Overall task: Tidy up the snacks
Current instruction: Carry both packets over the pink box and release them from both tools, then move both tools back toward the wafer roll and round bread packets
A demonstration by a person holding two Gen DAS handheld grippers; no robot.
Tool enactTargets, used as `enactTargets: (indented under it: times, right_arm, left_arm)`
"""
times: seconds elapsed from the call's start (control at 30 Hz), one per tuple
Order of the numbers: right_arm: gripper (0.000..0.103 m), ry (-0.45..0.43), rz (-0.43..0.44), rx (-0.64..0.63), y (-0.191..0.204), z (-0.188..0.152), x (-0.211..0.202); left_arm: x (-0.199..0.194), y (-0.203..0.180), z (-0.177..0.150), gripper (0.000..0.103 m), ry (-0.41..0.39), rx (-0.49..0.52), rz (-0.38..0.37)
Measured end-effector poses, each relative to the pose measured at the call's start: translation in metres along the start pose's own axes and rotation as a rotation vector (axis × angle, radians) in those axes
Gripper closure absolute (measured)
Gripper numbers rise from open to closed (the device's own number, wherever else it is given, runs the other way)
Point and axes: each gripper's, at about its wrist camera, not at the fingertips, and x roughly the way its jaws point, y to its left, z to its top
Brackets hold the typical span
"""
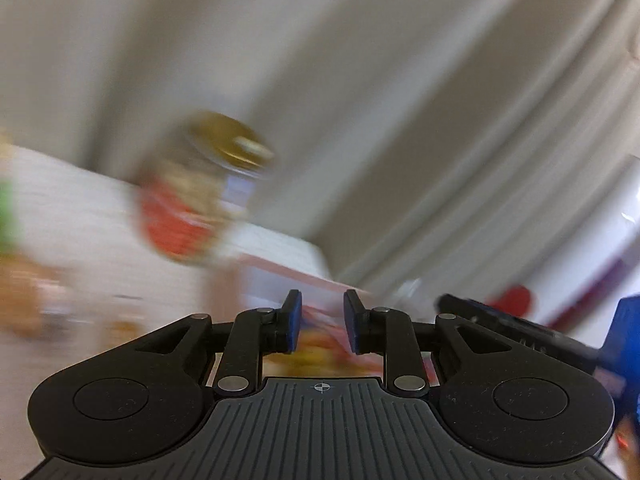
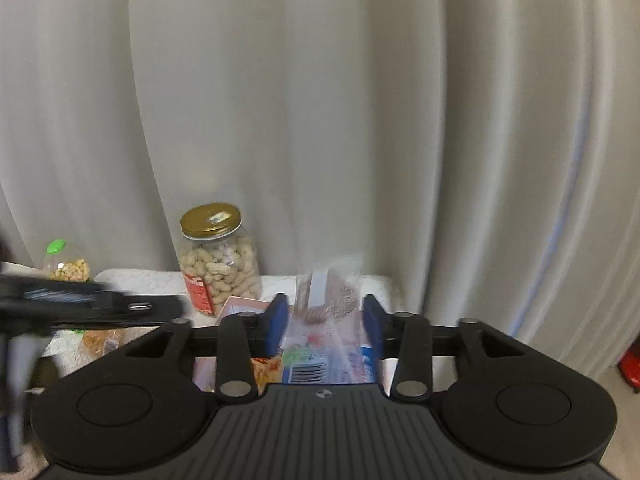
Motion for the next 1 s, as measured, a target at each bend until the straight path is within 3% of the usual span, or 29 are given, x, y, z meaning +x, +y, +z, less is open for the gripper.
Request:
enactTargets:
  times: [0.1,0.27,0.37,0.47,0.63,0.8,0.9,1.0]
  right_arm:
    - [0.041,0.048,-0.006,0.006,0.009,0.003,0.030]
    - [0.039,0.091,0.106,0.045,0.037,-0.012,0.040]
    - [0.029,0.126,0.169,-0.003,0.069,-0.019,0.043]
    - [0.028,0.175,0.230,-0.039,0.106,-0.023,0.052]
    - [0.024,0.240,0.322,-0.091,0.167,-0.032,0.073]
    - [0.024,0.189,0.360,-0.292,0.240,-0.036,0.095]
    - [0.024,0.156,0.358,-0.405,0.281,-0.039,0.112]
    - [0.024,0.185,0.358,-0.479,0.309,-0.040,0.138]
  left_arm:
    - [-0.027,0.035,-0.001,0.077,-0.054,0.000,0.126]
    - [-0.056,0.095,-0.011,0.077,-0.113,-0.069,0.260]
    - [-0.058,0.121,-0.019,0.077,-0.105,-0.117,0.274]
    - [-0.056,0.135,-0.027,0.077,-0.082,-0.128,0.305]
    - [-0.064,0.132,-0.049,0.077,-0.068,-0.029,0.388]
    - [-0.081,0.126,-0.064,0.077,-0.018,0.046,0.462]
    - [-0.082,0.129,-0.069,0.077,0.012,0.060,0.446]
    - [-0.083,0.133,-0.073,0.077,0.028,0.053,0.422]
